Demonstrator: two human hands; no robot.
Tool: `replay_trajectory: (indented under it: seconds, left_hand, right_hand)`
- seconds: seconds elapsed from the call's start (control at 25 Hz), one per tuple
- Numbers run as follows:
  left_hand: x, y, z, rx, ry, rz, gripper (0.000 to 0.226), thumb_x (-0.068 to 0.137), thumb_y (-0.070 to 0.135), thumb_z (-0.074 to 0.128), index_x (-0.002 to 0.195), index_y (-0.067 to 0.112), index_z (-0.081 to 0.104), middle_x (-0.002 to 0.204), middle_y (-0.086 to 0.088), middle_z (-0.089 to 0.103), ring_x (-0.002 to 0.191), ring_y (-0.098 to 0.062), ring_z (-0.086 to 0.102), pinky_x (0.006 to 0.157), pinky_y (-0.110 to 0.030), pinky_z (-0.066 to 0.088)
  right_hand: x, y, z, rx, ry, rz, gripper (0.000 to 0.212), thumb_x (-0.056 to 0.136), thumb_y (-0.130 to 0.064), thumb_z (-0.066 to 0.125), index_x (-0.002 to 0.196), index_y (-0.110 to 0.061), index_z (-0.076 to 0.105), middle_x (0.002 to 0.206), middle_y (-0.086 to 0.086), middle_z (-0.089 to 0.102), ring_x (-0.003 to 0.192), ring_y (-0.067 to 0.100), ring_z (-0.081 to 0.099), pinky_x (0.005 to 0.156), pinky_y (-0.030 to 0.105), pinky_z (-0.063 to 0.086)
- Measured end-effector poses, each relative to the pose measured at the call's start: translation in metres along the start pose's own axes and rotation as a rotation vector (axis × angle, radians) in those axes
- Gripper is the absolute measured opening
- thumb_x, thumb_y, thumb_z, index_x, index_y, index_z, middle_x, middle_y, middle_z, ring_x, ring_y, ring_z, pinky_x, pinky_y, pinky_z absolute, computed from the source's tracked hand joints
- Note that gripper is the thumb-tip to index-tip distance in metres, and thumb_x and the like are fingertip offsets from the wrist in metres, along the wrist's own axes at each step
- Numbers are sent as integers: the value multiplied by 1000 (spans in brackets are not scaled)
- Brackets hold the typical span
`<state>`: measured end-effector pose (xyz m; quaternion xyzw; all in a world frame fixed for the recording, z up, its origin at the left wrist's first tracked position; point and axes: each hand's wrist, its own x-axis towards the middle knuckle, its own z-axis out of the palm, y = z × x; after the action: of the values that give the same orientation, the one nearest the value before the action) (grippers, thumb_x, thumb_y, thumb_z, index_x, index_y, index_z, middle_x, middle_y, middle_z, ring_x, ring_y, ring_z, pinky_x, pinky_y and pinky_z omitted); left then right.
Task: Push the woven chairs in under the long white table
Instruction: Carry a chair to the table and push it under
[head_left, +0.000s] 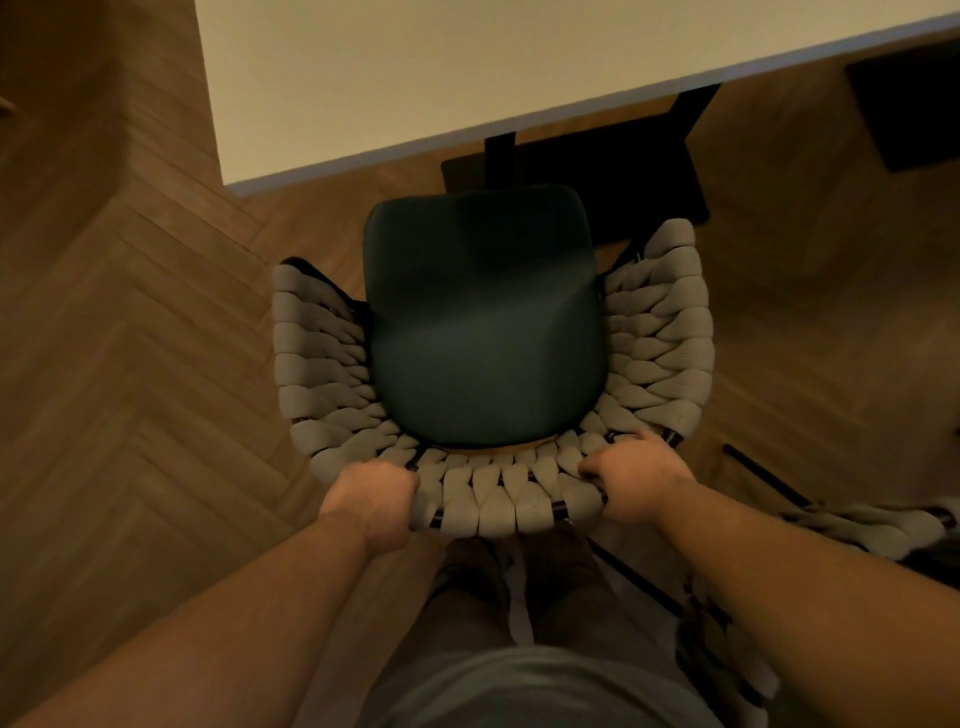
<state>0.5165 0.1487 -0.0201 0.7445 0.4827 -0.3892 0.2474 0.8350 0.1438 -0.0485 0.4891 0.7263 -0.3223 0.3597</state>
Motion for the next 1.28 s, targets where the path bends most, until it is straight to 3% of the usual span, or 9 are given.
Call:
replay_trajectory:
  seconds: [0.08,0.16,0.28,0.4,0.52,0.64,0.84,1.0,1.28]
  left_hand:
    - [7,15,6,-41,-50,1,44,91,42,65,132,29,56,127,0,64,116,-22,60,104,-41,47]
    - [17,40,9,-158,-111,10,72,89,54,66,153,31,42,144,1,59,130,-23,56,114,-42,42]
    - [30,94,1,-384,-132,46,90,88,62,67,164,37,25,156,3,51,138,-22,52,113,-40,44]
    - [42,142,-8,-458,-77,77,85,89,57,71,161,39,30,150,6,55,133,-21,56,109,-39,48]
    - [55,160,-13,-445,-77,73,79,89,45,75,157,39,36,144,6,59,129,-22,59,107,-41,51]
    - [64,160,-12,-447,-93,82,73,91,29,70,156,38,37,144,3,60,128,-24,60,107,-41,51]
    - [61,151,-9,-473,-47,129,78,94,25,62,162,42,28,147,4,58,132,-22,57,110,-38,49]
    - [52,131,-12,-556,-10,111,77,90,27,64,156,52,31,141,12,63,127,-16,61,108,-39,52]
    - [71,126,-57,-731,189,196,62,93,30,65,150,45,46,136,15,66,123,-13,63,104,-33,52]
  right_hand:
    - [-3,18,-11,47,-49,-26,66,83,-58,65,146,-42,53,135,-12,65,135,17,53,127,57,5]
    - [-7,37,-20,134,34,-46,70,84,-67,62,148,-41,52,142,-13,62,141,15,48,128,59,1]
    - [-5,76,-33,249,422,53,57,96,-59,56,148,-35,53,161,-5,45,152,17,34,127,57,13]
    - [7,120,-48,505,687,262,74,97,-45,67,160,-21,37,170,6,29,157,28,24,127,51,25]
    - [25,152,-65,961,604,390,97,93,-37,77,167,-17,17,168,10,31,152,33,35,123,45,33]
    - [39,157,-64,1236,482,420,97,90,-26,81,165,-23,20,148,13,54,133,36,55,112,46,47]
    - [55,149,-60,1245,500,577,63,87,-14,78,143,-17,48,129,14,63,112,35,62,98,45,55]
    - [47,130,-92,1240,604,564,43,88,-14,75,128,-17,58,111,7,66,101,29,63,85,38,53]
    - [52,134,-176,1169,729,521,44,95,-21,71,137,-21,58,118,5,63,104,26,59,93,41,53]
